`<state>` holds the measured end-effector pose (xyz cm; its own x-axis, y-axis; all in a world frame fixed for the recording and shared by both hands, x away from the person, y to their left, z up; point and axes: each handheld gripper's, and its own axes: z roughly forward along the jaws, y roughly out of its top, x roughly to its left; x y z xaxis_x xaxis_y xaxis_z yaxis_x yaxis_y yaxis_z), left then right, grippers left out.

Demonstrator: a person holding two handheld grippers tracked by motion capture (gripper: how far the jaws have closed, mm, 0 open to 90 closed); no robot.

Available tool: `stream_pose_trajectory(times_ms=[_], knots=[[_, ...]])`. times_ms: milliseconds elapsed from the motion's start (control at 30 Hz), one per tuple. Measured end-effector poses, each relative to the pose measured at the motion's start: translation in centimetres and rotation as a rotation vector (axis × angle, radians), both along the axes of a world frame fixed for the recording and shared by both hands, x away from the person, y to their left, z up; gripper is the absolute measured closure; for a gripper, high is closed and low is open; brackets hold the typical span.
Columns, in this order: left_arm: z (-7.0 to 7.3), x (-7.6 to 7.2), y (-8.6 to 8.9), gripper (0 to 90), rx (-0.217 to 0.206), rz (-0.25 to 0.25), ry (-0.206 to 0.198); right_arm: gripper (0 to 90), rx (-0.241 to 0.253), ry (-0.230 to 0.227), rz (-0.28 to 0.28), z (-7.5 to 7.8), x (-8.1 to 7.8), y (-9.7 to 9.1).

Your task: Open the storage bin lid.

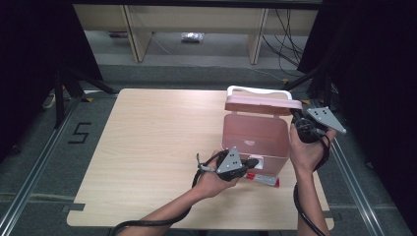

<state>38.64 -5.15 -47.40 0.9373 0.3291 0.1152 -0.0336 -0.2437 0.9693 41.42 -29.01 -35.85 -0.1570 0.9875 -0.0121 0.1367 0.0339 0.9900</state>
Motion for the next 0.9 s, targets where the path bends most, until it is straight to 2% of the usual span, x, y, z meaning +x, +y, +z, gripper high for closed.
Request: stream_pose_trajectory(times_ms=[400,433,467,567,700,733,900], knots=[[0.0,0.0,0.0,89.8,-0.002,0.0,0.001,90.0,-0.005,0.002,-0.008,0.3,0.9,-0.1],[0.0,0.0,0.0,89.8,-0.002,-0.001,0.001,90.0,0.008,0.002,-0.018,0.3,0.9,0.0],[0.0,0.0,0.0,89.9,-0.002,-0.001,0.001,90.0,-0.009,-0.007,-0.012,0.3,1.0,-0.1],[0.0,0.0,0.0,89.8,-0.002,-0.001,0.001,90.0,-0.014,0.001,-0.012,0.4,1.2,-0.1],[0.0,0.0,0.0,89.8,-0.002,0.0,0.0,90.0,0.002,0.011,-0.018,0.4,1.3,0.0],[0.0,0.0,0.0,89.8,-0.002,0.0,0.001,90.0,-0.011,0.004,-0.015,0.4,1.4,-0.1],[0.0,0.0,0.0,89.8,-0.003,0.0,0.001,90.0,-0.007,0.001,-0.02,0.4,1.8,-0.2]])
